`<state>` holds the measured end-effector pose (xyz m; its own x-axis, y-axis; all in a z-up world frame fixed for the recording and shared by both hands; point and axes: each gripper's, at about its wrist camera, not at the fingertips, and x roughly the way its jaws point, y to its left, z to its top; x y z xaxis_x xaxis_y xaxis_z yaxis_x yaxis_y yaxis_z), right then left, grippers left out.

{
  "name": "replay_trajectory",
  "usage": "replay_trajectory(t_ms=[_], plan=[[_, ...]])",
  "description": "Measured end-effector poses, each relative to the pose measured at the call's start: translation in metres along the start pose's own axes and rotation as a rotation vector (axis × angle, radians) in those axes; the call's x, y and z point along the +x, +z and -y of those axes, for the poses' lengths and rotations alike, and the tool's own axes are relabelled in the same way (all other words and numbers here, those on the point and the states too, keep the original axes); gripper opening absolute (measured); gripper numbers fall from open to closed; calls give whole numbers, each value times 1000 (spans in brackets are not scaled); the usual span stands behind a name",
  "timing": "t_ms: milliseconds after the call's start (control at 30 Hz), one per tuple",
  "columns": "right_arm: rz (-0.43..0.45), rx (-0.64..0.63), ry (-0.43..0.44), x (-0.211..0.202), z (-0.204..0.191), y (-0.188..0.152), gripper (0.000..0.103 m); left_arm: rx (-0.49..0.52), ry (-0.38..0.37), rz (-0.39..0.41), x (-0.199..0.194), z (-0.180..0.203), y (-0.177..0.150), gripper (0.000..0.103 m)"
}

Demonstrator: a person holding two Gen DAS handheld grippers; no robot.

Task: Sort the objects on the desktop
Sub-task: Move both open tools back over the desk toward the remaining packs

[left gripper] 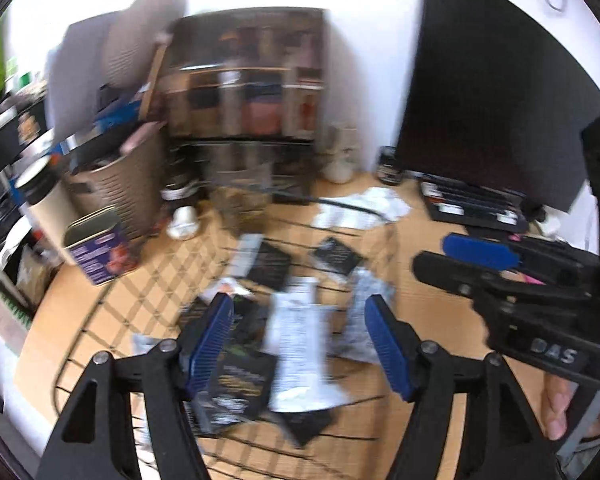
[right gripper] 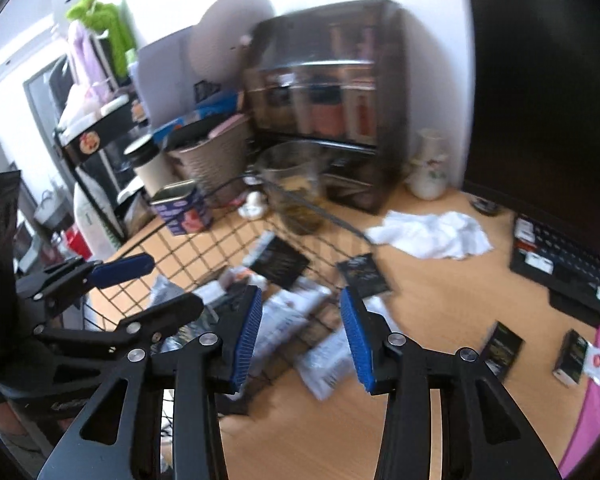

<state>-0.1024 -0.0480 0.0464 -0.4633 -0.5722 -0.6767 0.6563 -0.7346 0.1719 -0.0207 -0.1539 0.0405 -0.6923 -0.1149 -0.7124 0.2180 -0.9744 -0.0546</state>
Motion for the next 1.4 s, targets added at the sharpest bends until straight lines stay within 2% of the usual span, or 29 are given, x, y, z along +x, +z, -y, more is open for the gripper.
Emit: replay_trajectory(t_ms=[267,433,633,767,900,1133,1233,1300,1400], plan=[[39,114,-73,-39,75,-27,42,183,-95,-41,14,107,-11,73],[33,170,-121,-54,120,-54,42,246,-73,-113,60,146,-28,73],[-19,201,-133,-39,147,-78,42,220,75,-183,116,146,-43,73],[-41,201,-118,-24,150,-84,42,207,90,-215,137,141,-46,73],[-58,193,-118,-11,150,-84,42,180,57,-228,146,129,-44,73],[-69,197,-112,2,146,-86,42,189,33,-222,156,129,-41,73],[-83,196,-111,8,145,-89,42,168,-31,-228,163,125,-38,76],[-86,201,-122,11,148,-90,42,140,-68,-237,166,120,-37,77],[-85,217,-168,11,159,-92,42,151,-72,-232,168,121,-38,79]])
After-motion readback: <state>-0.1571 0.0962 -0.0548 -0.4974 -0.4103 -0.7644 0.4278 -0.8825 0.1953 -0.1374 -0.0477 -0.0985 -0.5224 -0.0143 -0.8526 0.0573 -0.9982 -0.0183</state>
